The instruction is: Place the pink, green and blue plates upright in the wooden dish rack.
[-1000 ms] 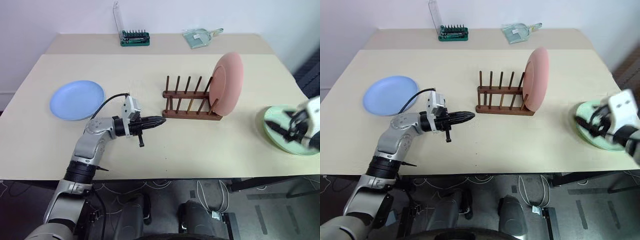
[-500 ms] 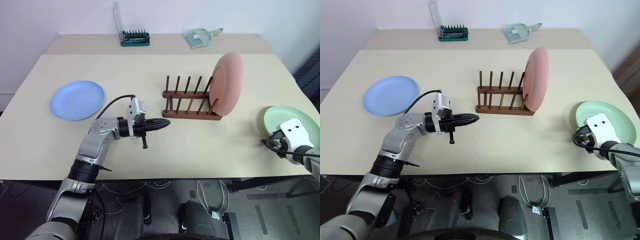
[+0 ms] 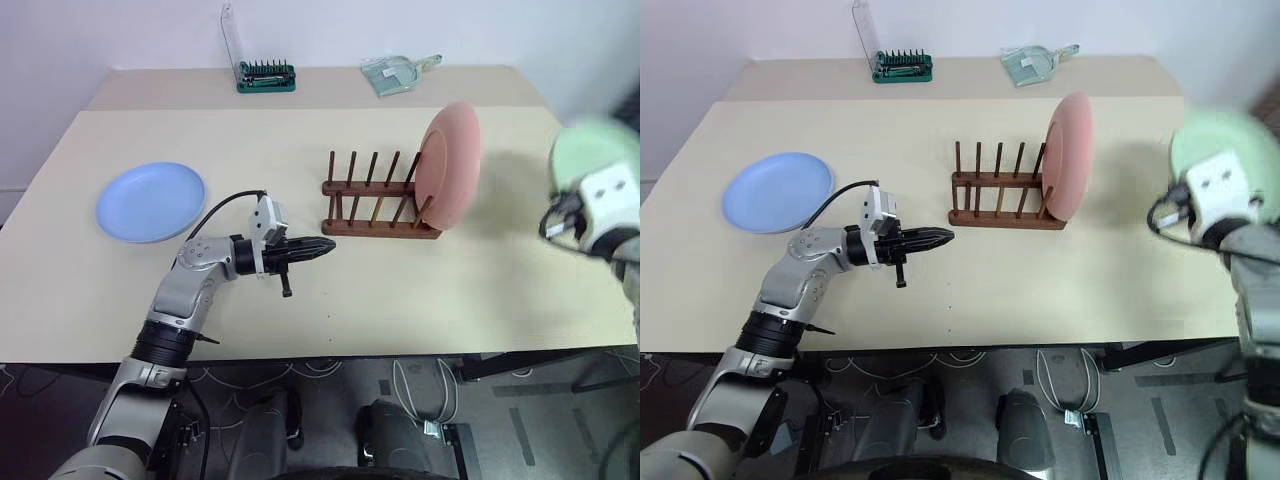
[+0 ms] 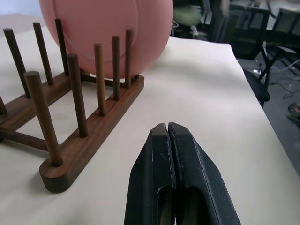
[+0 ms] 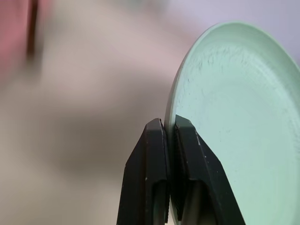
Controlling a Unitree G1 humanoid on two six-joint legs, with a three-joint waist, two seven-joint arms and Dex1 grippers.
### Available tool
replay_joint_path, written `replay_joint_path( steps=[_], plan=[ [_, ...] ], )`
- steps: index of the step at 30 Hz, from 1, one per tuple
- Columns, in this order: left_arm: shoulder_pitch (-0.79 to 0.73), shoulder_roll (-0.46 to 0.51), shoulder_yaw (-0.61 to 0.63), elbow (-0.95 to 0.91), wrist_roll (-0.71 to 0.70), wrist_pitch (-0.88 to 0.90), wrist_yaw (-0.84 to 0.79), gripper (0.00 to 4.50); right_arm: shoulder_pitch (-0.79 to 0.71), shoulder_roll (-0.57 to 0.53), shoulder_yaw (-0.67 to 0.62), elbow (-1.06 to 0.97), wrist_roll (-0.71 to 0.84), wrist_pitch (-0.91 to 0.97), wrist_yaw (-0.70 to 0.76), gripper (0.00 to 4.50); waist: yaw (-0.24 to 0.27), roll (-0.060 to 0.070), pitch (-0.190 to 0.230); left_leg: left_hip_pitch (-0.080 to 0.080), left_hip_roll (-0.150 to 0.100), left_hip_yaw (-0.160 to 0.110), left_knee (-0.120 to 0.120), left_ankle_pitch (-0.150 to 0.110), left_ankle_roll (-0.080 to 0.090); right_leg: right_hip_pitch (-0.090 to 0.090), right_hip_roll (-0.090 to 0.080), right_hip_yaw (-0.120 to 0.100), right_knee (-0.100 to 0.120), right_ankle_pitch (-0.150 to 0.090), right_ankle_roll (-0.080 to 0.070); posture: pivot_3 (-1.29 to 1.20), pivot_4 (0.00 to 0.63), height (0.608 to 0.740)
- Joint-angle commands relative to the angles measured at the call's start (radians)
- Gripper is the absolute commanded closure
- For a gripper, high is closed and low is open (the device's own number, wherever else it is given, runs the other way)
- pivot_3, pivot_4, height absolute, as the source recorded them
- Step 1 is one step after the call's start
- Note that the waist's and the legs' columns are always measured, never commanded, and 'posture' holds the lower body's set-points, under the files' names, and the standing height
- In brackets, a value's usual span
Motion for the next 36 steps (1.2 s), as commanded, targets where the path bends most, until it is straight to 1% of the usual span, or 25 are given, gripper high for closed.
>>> replay_joint_path(
  steps=[1,3,6,7,8,10,14,15,19,24,28,36],
  plan=[
    [-0.012,-0.002,0.011,-0.023,-0.002,-0.014,0.0,4.5,-0.155,0.046,-0.056,-0.159,0.179,0.002,0.026,4.48,0.005,0.0,0.0,0.0,0.0,0.0,0.0,0.0,0.0,0.0,0.0,0.0,0.0,0.0,0.0,0.0,0.15,0.736],
    [-0.013,-0.004,0.01,-0.021,0.0,-0.015,0.001,4.5,-0.213,0.076,-0.05,-0.226,0.289,0.039,0.062,4.48,0.01,-0.001,0.0,0.0,0.0,0.0,-0.001,0.0,0.0,0.0,0.0,0.0,-0.001,0.0,0.0,0.0,0.15,0.736],
    [-0.013,-0.007,0.011,-0.019,0.0,-0.017,0.003,4.5,-0.254,0.106,-0.042,-0.289,0.437,0.108,0.097,4.48,0.015,-0.002,0.0,-0.001,-0.001,-0.001,0.0,-0.001,0.002,0.002,0.0,-0.001,-0.002,0.0,0.0,0.0,0.15,0.736],
    [-0.01,-0.008,0.01,-0.022,0.0,-0.016,0.005,4.5,-0.271,0.131,-0.038,-0.318,0.529,0.14,0.101,4.48,0.014,-0.002,0.0,-0.001,-0.001,-0.001,0.001,-0.001,0.002,0.002,-0.001,-0.001,-0.002,0.0,0.0,0.0,0.15,0.736],
    [-0.009,-0.009,0.01,-0.023,0.0,-0.016,0.007,4.5,-0.294,0.165,-0.027,-0.337,0.62,0.173,0.093,4.48,0.01,-0.002,0.0,-0.001,-0.001,-0.001,0.001,-0.002,0.003,0.002,-0.001,-0.001,-0.002,0.0,0.001,0.0,0.15,0.736],
    [-0.009,-0.011,0.01,-0.023,0.0,-0.015,0.009,4.5,-0.326,0.216,-0.014,-0.35,0.739,0.222,0.065,4.48,0.006,-0.002,0.0,-0.001,-0.001,-0.001,0.001,-0.002,0.003,0.002,-0.001,-0.001,-0.002,0.001,0.001,0.0,0.15,0.736],
    [-0.009,-0.013,0.013,-0.021,0.001,-0.017,0.013,4.5,-0.336,0.288,0.011,-0.332,0.882,0.289,0.007,4.48,0.003,-0.002,0.0,-0.001,0.0,-0.001,0.0,-0.002,0.003,0.001,-0.001,-0.001,0.0,0.001,0.001,0.0,0.15,0.736],
    [-0.008,-0.013,0.013,-0.023,0.001,-0.017,0.014,4.5,-0.331,0.292,0.017,-0.33,0.891,0.297,-0.003,4.48,0.003,-0.002,0.0,-0.001,0.0,-0.001,0.001,-0.002,0.003,0.001,-0.001,-0.001,-0.001,0.001,0.001,0.0,0.15,0.736],
    [-0.001,-0.008,0.018,-0.033,-0.001,-0.014,0.02,4.5,-0.294,0.371,0.025,-0.248,0.937,0.337,-0.13,4.48,0.006,-0.002,0.0,-0.001,-0.001,0.0,0.001,-0.002,0.003,0.001,-0.001,-0.001,-0.001,0.001,0.001,0.0,0.15,0.736],
    [0.012,0.002,0.02,-0.049,-0.006,-0.009,0.024,4.5,-0.236,0.437,0.023,-0.199,0.946,0.333,-0.19,4.48,0.005,-0.002,0.0,-0.002,-0.001,0.0,0.0,-0.001,0.002,-0.001,-0.001,-0.001,-0.001,0.001,0.001,0.0,0.15,0.736],
    [0.011,0.007,0.022,-0.048,-0.006,-0.009,0.025,4.5,-0.217,0.468,0.029,-0.176,0.946,0.336,-0.215,4.48,0.004,-0.002,0.0,-0.002,-0.001,0.0,0.0,-0.001,0.002,-0.001,0.0,-0.001,0.0,0.001,0.001,0.0,0.15,0.736],
    [0.005,0.006,0.02,-0.042,-0.004,-0.01,0.024,4.5,-0.205,0.496,0.039,-0.175,0.944,0.337,-0.242,4.48,0.004,-0.002,0.0,-0.003,-0.001,0.0,0.0,-0.001,0.002,-0.002,0.0,0.0,0.0,0.001,0.001,0.0,0.15,0.736]
  ],
)
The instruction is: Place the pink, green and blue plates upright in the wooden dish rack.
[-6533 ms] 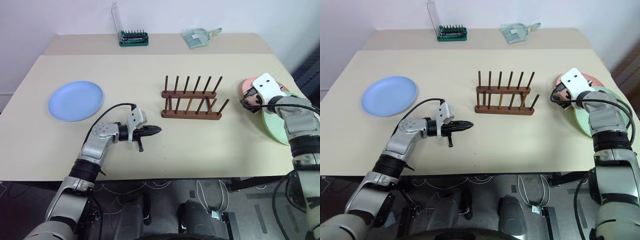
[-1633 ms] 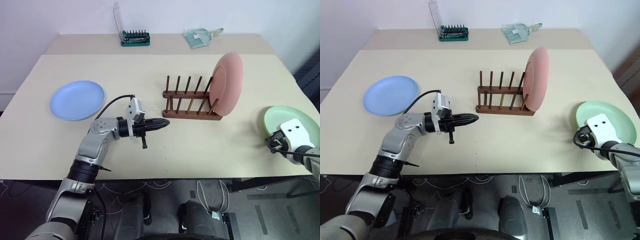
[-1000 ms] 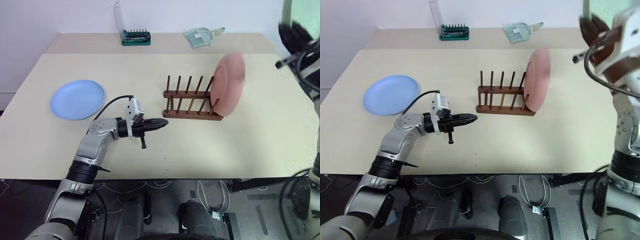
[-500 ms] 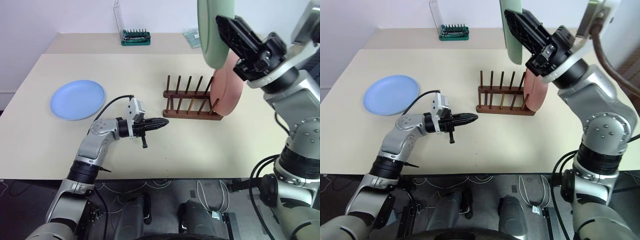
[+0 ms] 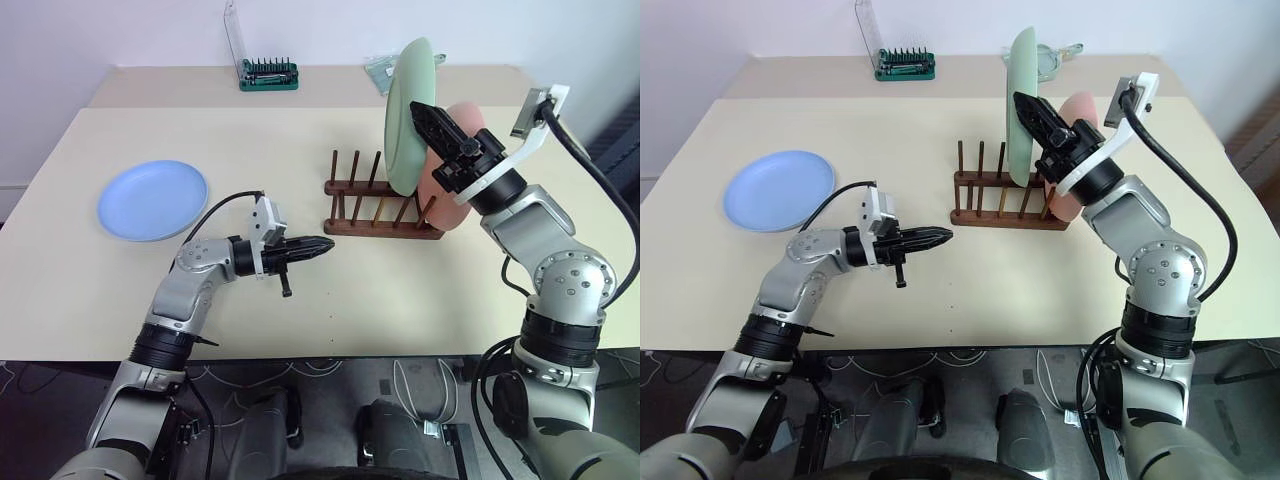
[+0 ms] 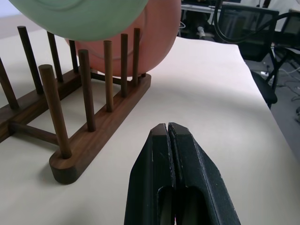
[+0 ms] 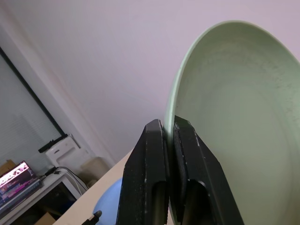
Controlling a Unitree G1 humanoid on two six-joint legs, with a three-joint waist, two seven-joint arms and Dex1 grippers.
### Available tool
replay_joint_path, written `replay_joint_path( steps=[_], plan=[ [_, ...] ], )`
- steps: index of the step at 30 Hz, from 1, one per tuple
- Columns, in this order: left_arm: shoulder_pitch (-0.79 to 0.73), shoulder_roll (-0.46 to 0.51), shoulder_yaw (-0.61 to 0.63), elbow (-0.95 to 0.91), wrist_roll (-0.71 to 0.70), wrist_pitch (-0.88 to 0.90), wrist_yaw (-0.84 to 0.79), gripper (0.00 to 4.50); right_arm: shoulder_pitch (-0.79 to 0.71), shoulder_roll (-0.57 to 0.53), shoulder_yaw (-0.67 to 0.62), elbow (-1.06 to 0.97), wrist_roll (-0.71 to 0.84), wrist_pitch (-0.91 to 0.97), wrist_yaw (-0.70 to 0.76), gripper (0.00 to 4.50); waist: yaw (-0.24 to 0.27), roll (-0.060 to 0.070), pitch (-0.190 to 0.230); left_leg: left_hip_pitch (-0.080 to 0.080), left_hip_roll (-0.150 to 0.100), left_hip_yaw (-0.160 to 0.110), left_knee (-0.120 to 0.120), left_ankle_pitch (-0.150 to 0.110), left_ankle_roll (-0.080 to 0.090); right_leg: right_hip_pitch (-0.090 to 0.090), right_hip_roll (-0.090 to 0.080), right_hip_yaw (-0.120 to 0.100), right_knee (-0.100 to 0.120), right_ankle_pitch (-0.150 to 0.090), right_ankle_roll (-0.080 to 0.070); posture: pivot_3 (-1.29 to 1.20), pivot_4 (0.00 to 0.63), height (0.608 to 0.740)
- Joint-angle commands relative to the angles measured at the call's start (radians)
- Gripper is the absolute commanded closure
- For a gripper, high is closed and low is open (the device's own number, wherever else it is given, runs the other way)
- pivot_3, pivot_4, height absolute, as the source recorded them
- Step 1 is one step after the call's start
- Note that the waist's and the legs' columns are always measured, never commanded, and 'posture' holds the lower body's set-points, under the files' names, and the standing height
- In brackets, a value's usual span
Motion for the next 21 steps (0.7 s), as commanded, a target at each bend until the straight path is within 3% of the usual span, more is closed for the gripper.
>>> replay_joint_path(
  steps=[1,10,11,13,19,21],
  plan=[
    [-0.011,0.001,0.014,-0.022,-0.004,-0.011,-0.002,4.5,0.0,0.01,-0.008,-0.018,0.015,-0.009,-0.012,4.48,0.0,0.0,0.0,0.0,0.0,0.0,0.0,0.0,0.0,0.0,0.0,0.0,0.0,0.0,0.0,0.0,0.15,0.736],
    [-0.016,-0.001,0.014,-0.013,-0.003,-0.016,-0.005,4.5,0.013,0.014,-0.02,0.018,0.017,-0.006,-0.042,4.48,0.0,0.0,0.0,0.0,0.0,0.0,0.0,0.0,0.0,0.0,0.0,0.0,0.0,0.0,0.0,0.0,0.15,0.736],
    [-0.016,-0.001,0.014,-0.012,-0.002,-0.017,-0.004,4.5,0.015,0.013,-0.02,0.021,0.016,-0.005,-0.043,3.99,0.0,0.0,0.0,0.0,0.0,0.0,0.0,0.0,0.0,0.0,0.0,0.0,0.0,0.0,0.0,0.0,0.15,0.736],
    [-0.017,-0.001,0.014,-0.011,-0.002,-0.017,-0.005,4.5,0.015,0.012,-0.018,0.023,0.016,-0.005,-0.04,3.48,0.0,0.0,0.0,0.0,0.0,0.0,0.0,0.0,0.0,0.0,0.0,0.0,0.0,0.0,0.0,0.0,0.15,0.736],
    [-0.016,-0.001,0.014,-0.011,-0.002,-0.017,-0.004,4.5,0.01,0.003,-0.005,0.02,-0.01,-0.009,-0.032,0.47,0.0,0.0,0.0,0.0,0.0,0.0,0.0,0.0,0.0,0.0,0.0,0.0,0.0,0.0,0.0,0.0,0.15,0.736],
    [-0.014,-0.001,0.014,-0.013,-0.002,-0.017,-0.004,4.5,0.007,-0.002,-0.002,0.016,-0.023,-0.01,-0.029,0.47,0.0,0.0,0.0,0.0,0.0,0.0,0.0,0.0,0.0,0.0,0.0,0.0,0.0,0.0,0.0,0.0,0.15,0.736]
  ],
)
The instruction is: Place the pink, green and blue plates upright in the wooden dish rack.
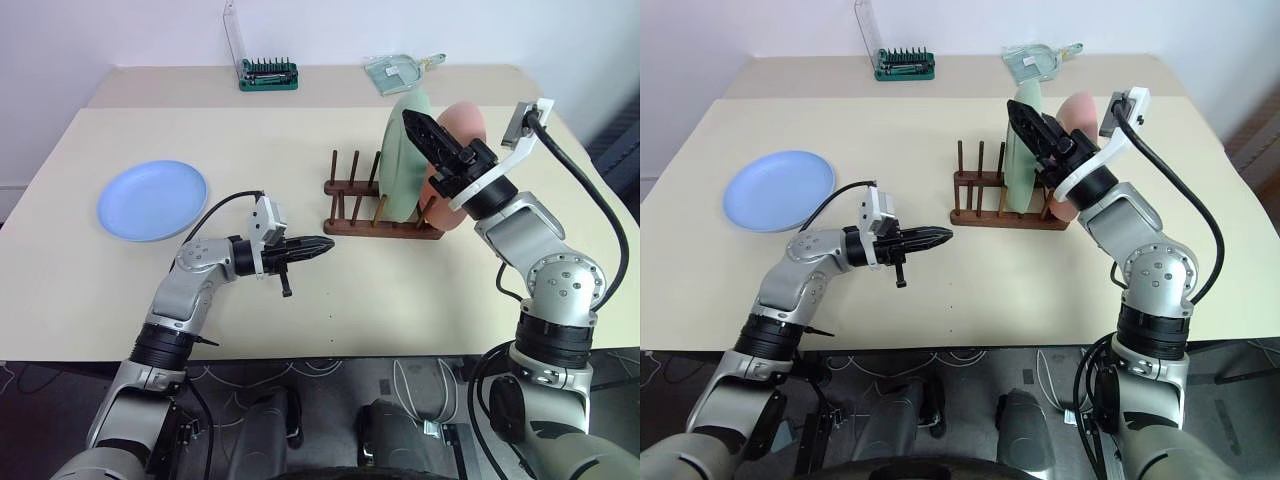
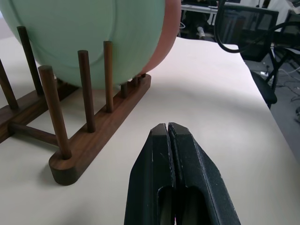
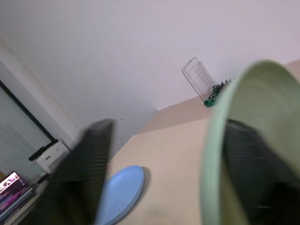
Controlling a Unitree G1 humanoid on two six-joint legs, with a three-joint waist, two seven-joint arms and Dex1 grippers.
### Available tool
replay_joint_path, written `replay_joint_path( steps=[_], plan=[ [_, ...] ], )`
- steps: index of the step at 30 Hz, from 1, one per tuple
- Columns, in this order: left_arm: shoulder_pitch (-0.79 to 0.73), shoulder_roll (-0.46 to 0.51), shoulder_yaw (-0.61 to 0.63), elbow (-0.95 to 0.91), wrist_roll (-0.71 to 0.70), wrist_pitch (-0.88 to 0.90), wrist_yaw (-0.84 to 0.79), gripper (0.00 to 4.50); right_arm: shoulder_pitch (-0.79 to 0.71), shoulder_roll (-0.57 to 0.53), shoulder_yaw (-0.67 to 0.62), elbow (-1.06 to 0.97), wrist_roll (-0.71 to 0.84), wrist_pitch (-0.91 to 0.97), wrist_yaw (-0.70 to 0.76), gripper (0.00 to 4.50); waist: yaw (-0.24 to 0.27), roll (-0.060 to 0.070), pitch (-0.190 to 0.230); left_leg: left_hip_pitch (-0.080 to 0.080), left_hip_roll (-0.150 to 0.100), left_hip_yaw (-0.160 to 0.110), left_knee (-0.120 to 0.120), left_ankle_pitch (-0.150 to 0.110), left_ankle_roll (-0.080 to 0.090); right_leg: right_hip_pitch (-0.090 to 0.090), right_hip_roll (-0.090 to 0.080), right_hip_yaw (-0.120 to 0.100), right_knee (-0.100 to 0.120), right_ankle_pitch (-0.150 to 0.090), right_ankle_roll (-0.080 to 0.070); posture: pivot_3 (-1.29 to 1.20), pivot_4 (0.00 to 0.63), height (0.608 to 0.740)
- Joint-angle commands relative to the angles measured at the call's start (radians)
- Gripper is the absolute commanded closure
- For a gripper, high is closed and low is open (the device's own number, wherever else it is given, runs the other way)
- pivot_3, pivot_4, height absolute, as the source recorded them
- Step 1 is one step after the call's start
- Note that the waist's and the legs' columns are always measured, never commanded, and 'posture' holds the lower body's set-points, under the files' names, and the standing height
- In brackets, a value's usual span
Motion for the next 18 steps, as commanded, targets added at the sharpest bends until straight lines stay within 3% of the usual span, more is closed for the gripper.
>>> replay_joint_path(
  steps=[1,11,18],
  plan=[
    [-0.013,0.001,0.014,-0.015,-0.002,-0.017,-0.003,4.5,-0.015,-0.015,0.0,-0.026,-0.019,-0.011,0.015,0.47,0.0,0.0,0.0,0.0,0.0,0.0,0.0,0.0,0.0,0.0,0.0,0.0,0.0,0.0,0.0,0.0,0.15,0.736],
    [-0.017,0.0,0.016,-0.01,-0.002,-0.02,-0.005,4.5,-0.088,-0.091,0.013,-0.08,-0.102,-0.033,0.066,0.47,0.0,0.0,0.0,0.0,0.0,0.0,0.0,0.0,0.0,0.0,0.0,0.0,0.0,0.0,0.0,0.0,0.15,0.736],
    [-0.03,0.002,0.066,-0.019,-0.039,0.022,0.032,4.5,-0.102,-0.267,0.125,-0.132,-0.362,-0.112,0.216,0.47,0.001,0.0,0.0,-0.002,0.0,0.0,0.0,0.0,0.0,-0.002,0.0,0.0,0.0,0.0,0.0,0.0,0.15,0.736]
  ],
)
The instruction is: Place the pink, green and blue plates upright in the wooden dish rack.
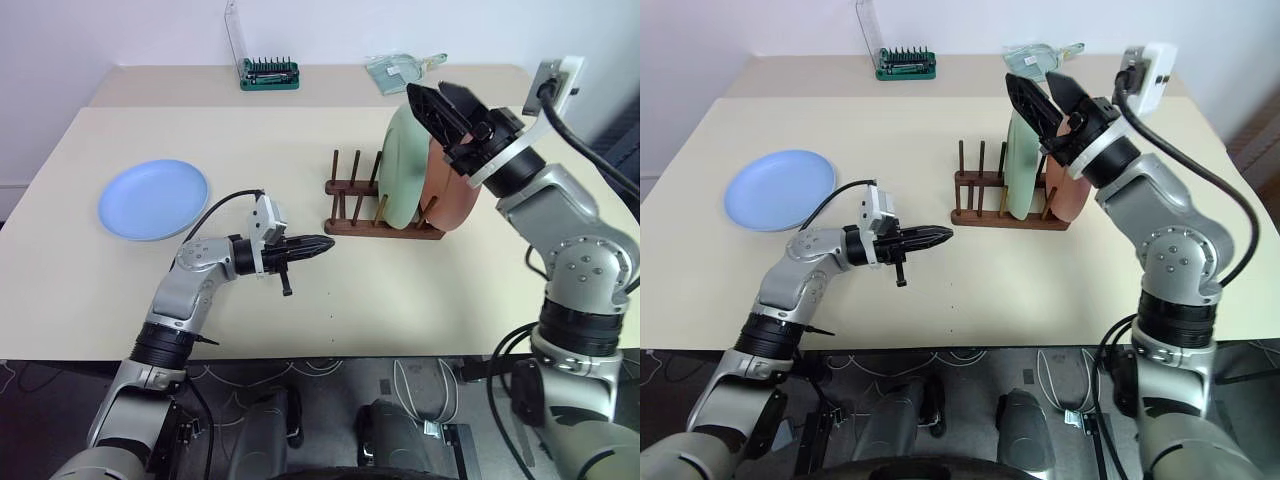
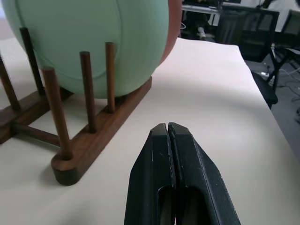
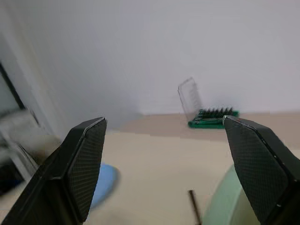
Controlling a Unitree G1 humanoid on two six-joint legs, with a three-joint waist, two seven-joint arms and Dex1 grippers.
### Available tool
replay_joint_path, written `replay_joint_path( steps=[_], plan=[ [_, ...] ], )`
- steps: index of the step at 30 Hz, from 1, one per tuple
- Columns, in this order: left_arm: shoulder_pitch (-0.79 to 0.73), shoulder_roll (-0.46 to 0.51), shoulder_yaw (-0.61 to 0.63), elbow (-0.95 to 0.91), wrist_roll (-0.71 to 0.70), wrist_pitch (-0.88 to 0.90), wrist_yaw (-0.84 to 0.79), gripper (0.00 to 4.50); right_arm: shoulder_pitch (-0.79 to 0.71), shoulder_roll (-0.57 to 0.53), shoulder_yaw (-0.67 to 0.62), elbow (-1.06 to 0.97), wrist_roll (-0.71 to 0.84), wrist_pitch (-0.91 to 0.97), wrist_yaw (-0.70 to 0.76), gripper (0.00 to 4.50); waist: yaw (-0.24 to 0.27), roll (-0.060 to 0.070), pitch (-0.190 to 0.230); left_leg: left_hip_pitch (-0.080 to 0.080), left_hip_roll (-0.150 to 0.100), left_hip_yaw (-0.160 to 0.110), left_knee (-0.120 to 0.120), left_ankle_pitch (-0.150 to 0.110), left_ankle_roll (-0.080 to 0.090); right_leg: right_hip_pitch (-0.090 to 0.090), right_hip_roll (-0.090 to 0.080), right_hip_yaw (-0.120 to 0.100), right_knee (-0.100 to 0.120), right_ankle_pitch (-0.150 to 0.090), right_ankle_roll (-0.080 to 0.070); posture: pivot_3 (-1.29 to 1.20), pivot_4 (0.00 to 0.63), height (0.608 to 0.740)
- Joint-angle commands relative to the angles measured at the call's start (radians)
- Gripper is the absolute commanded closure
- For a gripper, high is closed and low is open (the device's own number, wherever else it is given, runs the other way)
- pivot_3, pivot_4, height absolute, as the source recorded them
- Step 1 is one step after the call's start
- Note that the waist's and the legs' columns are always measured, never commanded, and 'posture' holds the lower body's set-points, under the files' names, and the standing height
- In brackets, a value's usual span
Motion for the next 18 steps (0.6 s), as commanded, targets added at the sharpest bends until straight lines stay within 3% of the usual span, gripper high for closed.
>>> replay_joint_path(
  steps=[1,3,8,10,13,16,18],
  plan=[
    [-0.026,0.007,0.075,-0.023,-0.048,0.034,0.039,3.99,-0.015,-0.069,0.046,-0.059,-0.119,-0.062,0.09,0.41,0.0,0.0,0.0,0.0,0.0,0.0,0.0,0.0,0.0,0.0,0.0,0.0,0.0,0.0,0.0,0.0,0.15,0.736],
    [-0.032,0.015,0.117,-0.024,-0.062,0.044,0.068,3.33,-0.014,-0.105,0.087,-0.074,-0.183,-0.087,0.141,0.41,-0.002,0.0,0.0,0.0,0.0,0.0,0.0,0.0,0.0,-0.001,0.0,0.0,0.0,0.0,0.0,0.0,0.15,0.736],
    [-0.05,0.06,0.314,0.002,-0.075,0.048,0.267,0.77,0.023,-0.17,0.26,-0.128,-0.376,-0.172,0.27,0.41,-0.007,-0.001,0.0,0.0,0.001,0.0,0.0,0.0,0.0,-0.001,0.001,0.0,0.001,0.0,0.0,0.0,0.15,0.736],
    [-0.06,0.08,0.367,0.03,-0.057,0.042,0.345,0.03,0.03,-0.159,0.287,-0.132,-0.405,-0.189,0.296,0.41,-0.004,-0.001,0.0,0.0,0.001,0.0,0.0,0.0,-0.001,-0.001,0.0,0.0,0.001,0.0,0.0,0.0,0.15,0.736],
    [-0.084,0.134,0.438,0.112,0.017,0.049,0.52,0.03,0.029,-0.135,0.327,-0.121,-0.454,-0.217,0.324,0.41,0.0,-0.001,0.001,0.0,0.0,0.0,0.0,0.0,0.0,-0.001,0.0,0.0,0.001,0.0,0.0,0.0,0.15,0.736],
    [-0.109,0.22,0.475,0.233,0.189,0.109,0.843,0.03,0.021,-0.097,0.346,-0.081,-0.484,-0.245,0.351,0.41,-0.004,-0.004,0.002,0.0,0.0,0.0,0.0,0.0,-0.001,-0.001,0.0,0.0,0.002,0.0,0.0,0.0,0.15,0.736],
    [-0.114,0.246,0.493,0.264,0.238,0.136,0.965,0.03,0.017,-0.081,0.351,-0.062,-0.503,-0.258,0.367,0.41,-0.004,-0.005,0.002,-0.001,0.0,0.0,0.0,0.0,-0.001,-0.002,0.0,0.0,0.002,0.0,0.0,0.0,0.15,0.736]
  ],
)
